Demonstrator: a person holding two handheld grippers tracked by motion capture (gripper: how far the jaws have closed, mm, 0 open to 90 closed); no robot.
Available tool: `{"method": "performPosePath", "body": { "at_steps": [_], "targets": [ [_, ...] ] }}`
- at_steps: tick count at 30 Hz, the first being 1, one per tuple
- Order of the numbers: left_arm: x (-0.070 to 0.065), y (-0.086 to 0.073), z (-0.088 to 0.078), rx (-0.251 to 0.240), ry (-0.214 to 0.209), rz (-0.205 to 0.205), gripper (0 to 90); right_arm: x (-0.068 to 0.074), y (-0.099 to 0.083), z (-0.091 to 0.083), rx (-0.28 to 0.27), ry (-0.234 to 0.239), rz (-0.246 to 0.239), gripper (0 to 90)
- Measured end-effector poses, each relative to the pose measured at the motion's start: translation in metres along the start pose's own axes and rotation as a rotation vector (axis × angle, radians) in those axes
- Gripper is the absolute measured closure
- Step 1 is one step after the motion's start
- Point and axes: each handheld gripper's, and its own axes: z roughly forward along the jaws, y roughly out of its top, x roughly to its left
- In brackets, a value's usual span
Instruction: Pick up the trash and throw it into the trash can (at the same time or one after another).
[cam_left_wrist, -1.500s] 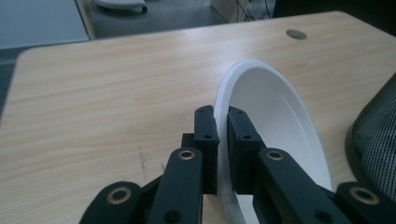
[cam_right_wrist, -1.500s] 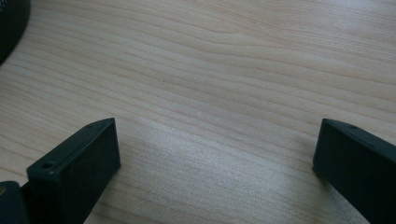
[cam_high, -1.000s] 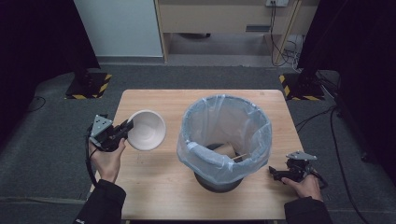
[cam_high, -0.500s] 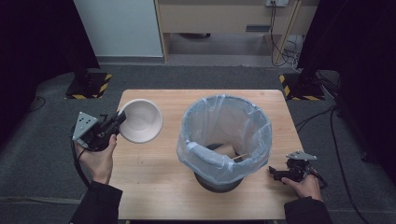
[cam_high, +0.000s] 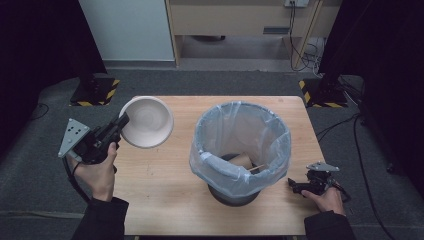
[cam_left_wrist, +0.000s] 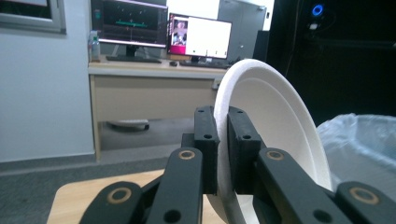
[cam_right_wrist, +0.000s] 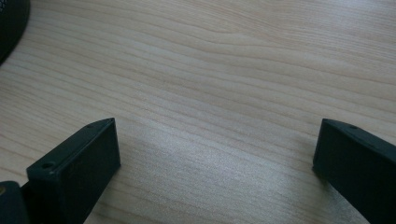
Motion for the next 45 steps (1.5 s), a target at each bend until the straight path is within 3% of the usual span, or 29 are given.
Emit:
{"method": "performPosePath", "body": {
  "at_steps": [13, 24, 45],
  "targets": [
    [-0.014, 0.02, -0.007, -0.066, -0.041, 0.013, 83.5, 0.0, 0.0, 0.0, -0.001, -0.001, -0.001, 0.8],
    [-0.031, 0.042, -0.003, -0.119, -0.079, 0.032, 83.4, 0.0, 0.0, 0.0, -0.001, -0.001, -0.001, 0.8],
    [-0.079, 0.057, 0.025, -0.14, -0.199, 0.047, 83.5, 0.0, 0.0, 0.0, 0.0, 0.0, 0.0, 0.8]
  ]
}}
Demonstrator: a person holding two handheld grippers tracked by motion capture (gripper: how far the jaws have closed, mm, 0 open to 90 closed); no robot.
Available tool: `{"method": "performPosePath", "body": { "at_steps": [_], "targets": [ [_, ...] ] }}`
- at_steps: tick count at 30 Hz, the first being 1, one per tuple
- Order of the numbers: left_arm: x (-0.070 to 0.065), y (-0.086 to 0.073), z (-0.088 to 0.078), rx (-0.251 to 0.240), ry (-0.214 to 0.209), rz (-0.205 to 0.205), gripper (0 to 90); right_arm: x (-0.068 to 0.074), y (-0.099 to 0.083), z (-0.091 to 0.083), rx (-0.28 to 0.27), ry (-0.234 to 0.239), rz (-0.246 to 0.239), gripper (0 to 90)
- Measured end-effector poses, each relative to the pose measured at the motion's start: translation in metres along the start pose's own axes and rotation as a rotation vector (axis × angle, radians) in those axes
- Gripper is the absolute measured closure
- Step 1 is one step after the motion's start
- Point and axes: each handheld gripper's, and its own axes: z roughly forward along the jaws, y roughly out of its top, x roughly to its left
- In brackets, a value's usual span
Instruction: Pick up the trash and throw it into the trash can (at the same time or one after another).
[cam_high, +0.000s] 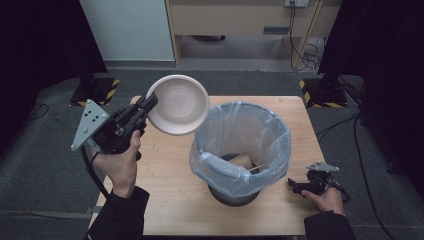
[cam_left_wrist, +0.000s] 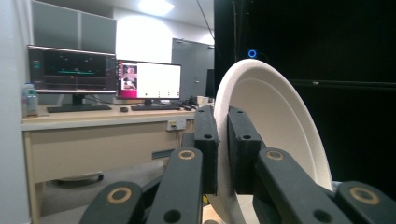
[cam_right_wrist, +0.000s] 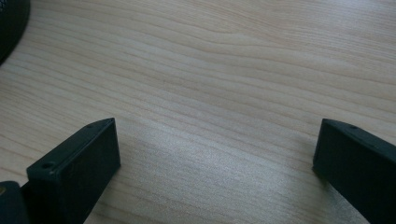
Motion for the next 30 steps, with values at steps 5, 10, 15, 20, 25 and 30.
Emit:
{"method": "performPosePath", "body": {
  "at_steps": [5, 10, 15, 20, 25, 30],
  "targets": [
    [-0.011, 0.0, 0.011, 0.003, -0.032, 0.0, 83.4, 0.0, 0.0, 0.0, -0.001, -0.001, -0.002, 0.8],
    [-0.025, -0.003, 0.024, 0.011, -0.067, 0.003, 83.4, 0.0, 0.0, 0.0, 0.0, 0.0, 0.0, 0.8],
    [-0.038, -0.007, 0.036, 0.024, -0.102, 0.003, 83.5, 0.0, 0.0, 0.0, 0.0, 0.0, 0.0, 0.8],
    [-0.048, -0.012, 0.048, 0.031, -0.125, 0.008, 83.4, 0.0, 0.0, 0.0, 0.0, 0.0, 0.0, 0.8],
    [-0.059, -0.019, 0.06, 0.062, -0.159, -0.005, 83.4, 0.0, 0.0, 0.0, 0.001, 0.001, -0.003, 0.8],
    [-0.068, -0.03, 0.076, 0.108, -0.199, -0.003, 83.4, 0.0, 0.0, 0.0, 0.001, 0.001, -0.004, 0.8]
  ]
}}
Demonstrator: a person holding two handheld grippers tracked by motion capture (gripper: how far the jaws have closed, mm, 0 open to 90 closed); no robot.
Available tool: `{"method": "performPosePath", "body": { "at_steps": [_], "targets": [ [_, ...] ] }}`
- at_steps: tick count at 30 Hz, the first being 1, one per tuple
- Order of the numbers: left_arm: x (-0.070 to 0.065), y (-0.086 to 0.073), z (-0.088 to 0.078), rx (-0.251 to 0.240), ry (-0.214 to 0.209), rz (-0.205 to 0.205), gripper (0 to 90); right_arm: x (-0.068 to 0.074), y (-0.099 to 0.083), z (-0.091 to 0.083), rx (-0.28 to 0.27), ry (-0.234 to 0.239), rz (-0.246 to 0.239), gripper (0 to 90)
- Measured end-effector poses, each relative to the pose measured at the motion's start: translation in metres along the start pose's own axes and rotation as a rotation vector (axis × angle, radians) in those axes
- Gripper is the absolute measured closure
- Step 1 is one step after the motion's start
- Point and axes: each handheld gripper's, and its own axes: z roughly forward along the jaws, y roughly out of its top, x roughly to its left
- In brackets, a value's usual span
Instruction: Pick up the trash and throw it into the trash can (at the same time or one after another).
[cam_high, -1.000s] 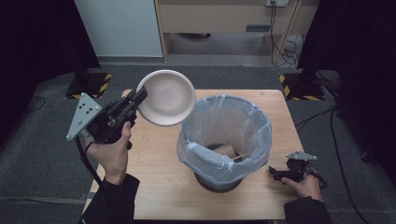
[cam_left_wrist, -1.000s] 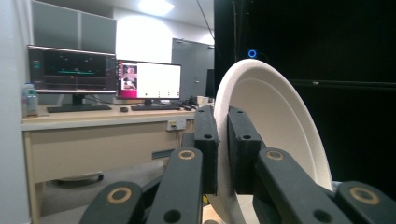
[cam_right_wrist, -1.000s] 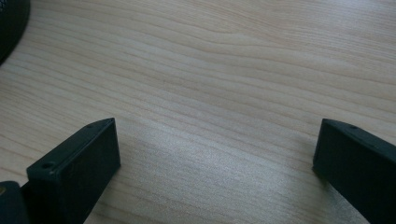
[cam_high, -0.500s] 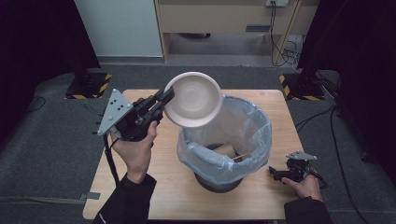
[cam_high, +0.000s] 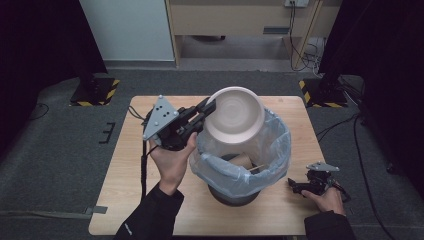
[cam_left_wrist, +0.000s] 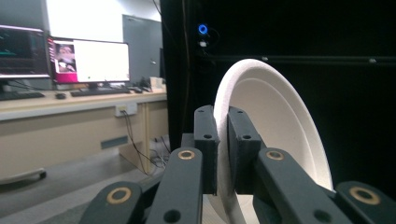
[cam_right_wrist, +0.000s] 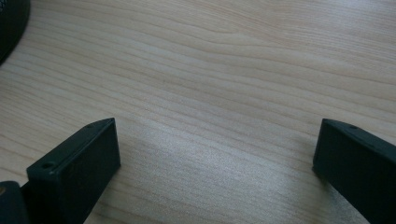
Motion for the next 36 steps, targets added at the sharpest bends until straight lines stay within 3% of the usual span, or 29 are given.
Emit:
{"method": "performPosePath", "body": {
  "at_steps": [3, 9, 15, 20, 25, 30, 36],
  "targets": [
    [0.001, -0.007, 0.011, 0.039, -0.023, -0.004, 82.7, 0.0, 0.0, 0.0, -0.001, -0.001, 0.003, 0.8],
    [0.003, -0.015, 0.015, 0.054, -0.037, -0.016, 66.9, 0.0, 0.0, 0.0, -0.002, -0.001, 0.003, 0.8],
    [0.017, -0.015, -0.015, 0.063, 0.024, -0.002, 50.9, 0.0, 0.0, 0.0, 0.0, 0.001, 0.001, 0.8],
    [0.037, -0.028, -0.049, 0.095, 0.115, -0.013, 38.5, 0.0, 0.0, 0.0, -0.001, 0.0, -0.001, 0.8],
    [0.056, -0.062, -0.077, 0.193, 0.197, -0.025, 29.0, 0.0, 0.0, 0.0, -0.001, 0.0, -0.001, 0.8],
    [0.071, -0.114, -0.101, 0.369, 0.236, -0.05, 23.0, 0.0, 0.0, 0.0, 0.0, 0.0, 0.0, 0.8],
    [0.09, -0.182, -0.122, 0.59, 0.298, -0.11, 19.6, 0.0, 0.0, 0.0, 0.0, 0.001, 0.0, 0.8]
  ]
}}
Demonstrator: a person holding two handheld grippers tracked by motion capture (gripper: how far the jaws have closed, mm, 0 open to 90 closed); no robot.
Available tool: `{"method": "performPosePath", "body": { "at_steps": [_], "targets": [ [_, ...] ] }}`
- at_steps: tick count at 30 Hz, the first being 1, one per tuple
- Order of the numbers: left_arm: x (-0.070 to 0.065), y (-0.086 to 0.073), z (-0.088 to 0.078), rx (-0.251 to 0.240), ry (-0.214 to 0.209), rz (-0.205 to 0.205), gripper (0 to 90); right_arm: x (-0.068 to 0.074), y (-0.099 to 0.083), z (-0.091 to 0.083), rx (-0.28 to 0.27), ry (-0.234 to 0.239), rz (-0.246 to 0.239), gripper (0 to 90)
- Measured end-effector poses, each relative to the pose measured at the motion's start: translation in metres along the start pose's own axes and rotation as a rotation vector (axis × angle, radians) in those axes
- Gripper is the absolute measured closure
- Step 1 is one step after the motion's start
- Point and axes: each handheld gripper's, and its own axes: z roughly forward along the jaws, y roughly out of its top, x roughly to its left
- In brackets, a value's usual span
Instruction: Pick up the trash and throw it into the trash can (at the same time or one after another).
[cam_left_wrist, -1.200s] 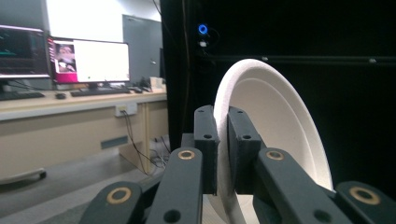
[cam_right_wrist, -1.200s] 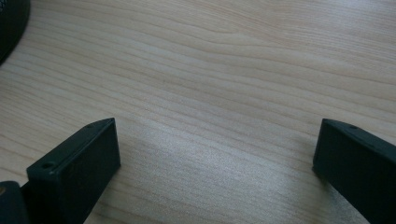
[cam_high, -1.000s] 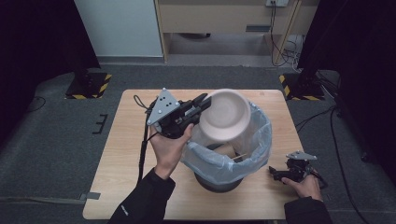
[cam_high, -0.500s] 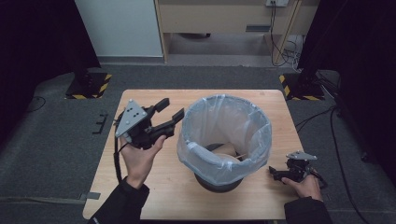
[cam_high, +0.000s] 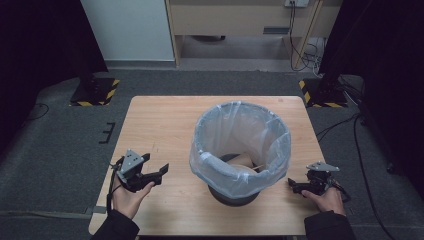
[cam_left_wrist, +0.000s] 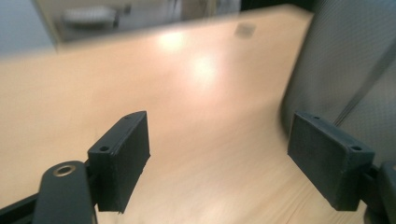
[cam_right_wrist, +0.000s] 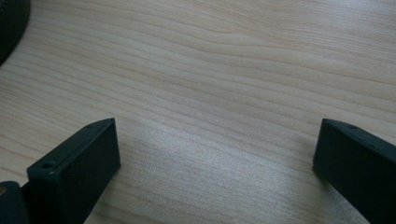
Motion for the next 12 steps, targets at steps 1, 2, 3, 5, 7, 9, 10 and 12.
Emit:
{"method": "performPosePath", "body": {
  "at_steps": [1, 2, 3, 5, 7, 9, 10, 12],
  "targets": [
    [0.005, -0.006, 0.004, 0.046, 0.009, -0.013, 19.7, 0.0, 0.0, 0.0, 0.0, 0.0, 0.001, 0.8],
    [0.008, -0.011, 0.008, 0.084, 0.01, -0.03, 19.7, 0.0, 0.0, 0.0, 0.0, 0.0, 0.001, 0.8],
    [0.011, -0.014, 0.01, 0.108, 0.018, -0.039, 19.5, 0.0, 0.0, 0.0, 0.0, 0.0, 0.001, 0.8],
    [0.018, -0.023, 0.016, 0.154, 0.044, -0.033, 18.6, 0.0, 0.0, 0.0, 0.0, 0.0, 0.001, 0.8],
    [0.023, -0.028, 0.019, 0.183, 0.054, -0.044, 18.6, 0.0, 0.0, 0.0, 0.0, 0.0, 0.001, 0.8],
    [0.027, -0.032, 0.021, 0.208, 0.073, -0.037, 18.5, 0.0, 0.0, 0.0, 0.0, 0.0, 0.001, 0.8],
    [0.028, -0.033, 0.023, 0.224, 0.079, -0.039, 18.4, 0.0, 0.0, 0.0, -0.001, -0.001, 0.0, 0.8],
    [0.029, -0.036, 0.025, 0.247, 0.085, -0.036, 18.0, 0.0, 0.0, 0.0, 0.0, 0.0, 0.0, 0.8]
  ]
}}
